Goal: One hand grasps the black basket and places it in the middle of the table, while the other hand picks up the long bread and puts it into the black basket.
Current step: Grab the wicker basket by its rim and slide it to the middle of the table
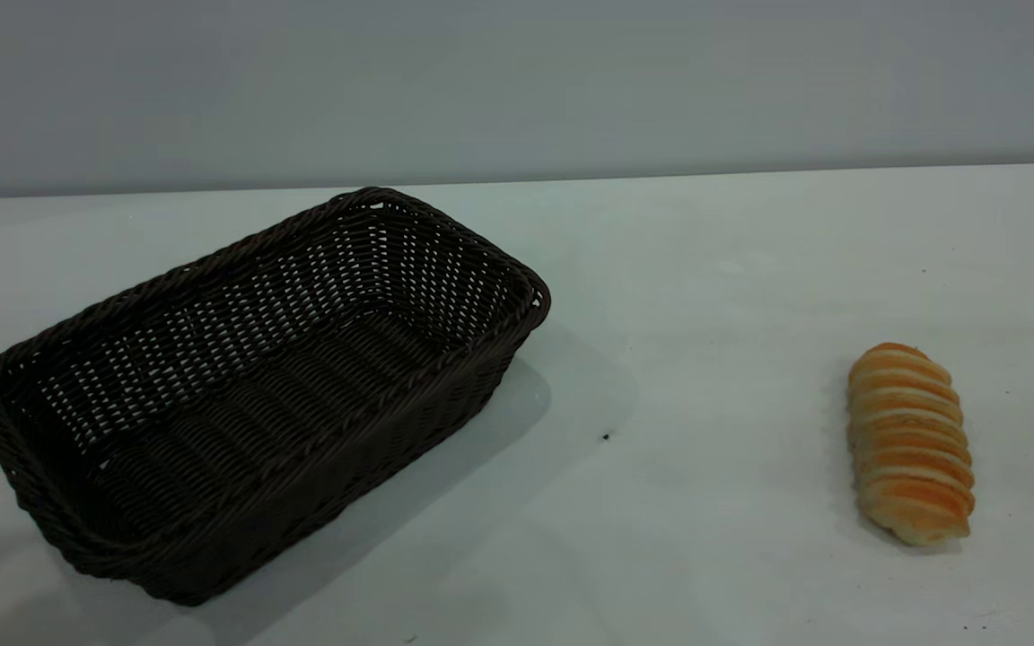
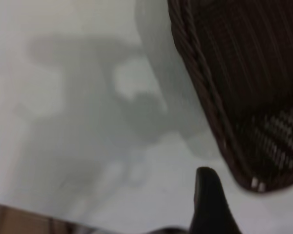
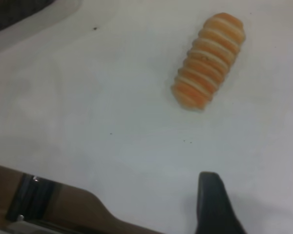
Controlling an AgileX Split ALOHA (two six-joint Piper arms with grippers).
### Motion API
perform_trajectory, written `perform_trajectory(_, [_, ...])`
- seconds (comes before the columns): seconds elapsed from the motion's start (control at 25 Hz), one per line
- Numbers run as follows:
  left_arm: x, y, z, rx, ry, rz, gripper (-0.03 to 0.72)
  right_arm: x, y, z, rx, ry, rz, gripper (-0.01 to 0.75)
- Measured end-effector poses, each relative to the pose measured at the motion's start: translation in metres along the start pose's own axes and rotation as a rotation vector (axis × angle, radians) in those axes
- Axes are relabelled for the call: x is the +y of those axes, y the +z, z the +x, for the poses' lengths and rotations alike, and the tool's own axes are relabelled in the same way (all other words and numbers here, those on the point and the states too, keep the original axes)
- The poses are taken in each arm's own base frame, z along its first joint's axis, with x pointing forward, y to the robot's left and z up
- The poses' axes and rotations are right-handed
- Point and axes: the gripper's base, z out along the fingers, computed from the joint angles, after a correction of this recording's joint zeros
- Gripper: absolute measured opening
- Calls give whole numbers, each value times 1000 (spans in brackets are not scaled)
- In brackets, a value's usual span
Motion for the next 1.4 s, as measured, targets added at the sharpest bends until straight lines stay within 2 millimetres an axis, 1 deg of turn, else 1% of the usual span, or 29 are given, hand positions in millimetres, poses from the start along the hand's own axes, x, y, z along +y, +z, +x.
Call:
perform_trajectory(0.12, [-3,24,-7,24,-70,-20,512,1,0,0,2,4,-7,414])
perform_trajectory(0.24, [-3,48,-10,61,-108,-48,512,1,0,0,2,5,-9,414])
perform_trajectory(0.4, [-3,74,-12,97,-144,-76,512,1,0,0,1,6,-10,414])
perform_trajectory(0.48, [-3,84,-13,94,-153,-74,512,1,0,0,1,7,-11,414])
perform_trajectory(0.72, [-3,106,-15,101,-172,-79,512,1,0,0,1,8,-13,414])
perform_trajectory(1.0, [-4,131,-20,54,-182,-59,512,1,0,0,1,8,-13,414])
perform_trajectory(1.2, [-1,155,-19,41,-184,-62,512,1,0,0,1,5,-13,414])
perform_trajectory(1.32, [2,166,-16,43,-185,-68,480,1,0,0,1,1,-13,414])
perform_trajectory(1.36, [2,168,-16,44,-185,-69,448,1,0,0,1,1,-13,414])
perform_trajectory(1.4, [2,168,-16,40,-185,-67,398,1,0,0,1,1,-13,414])
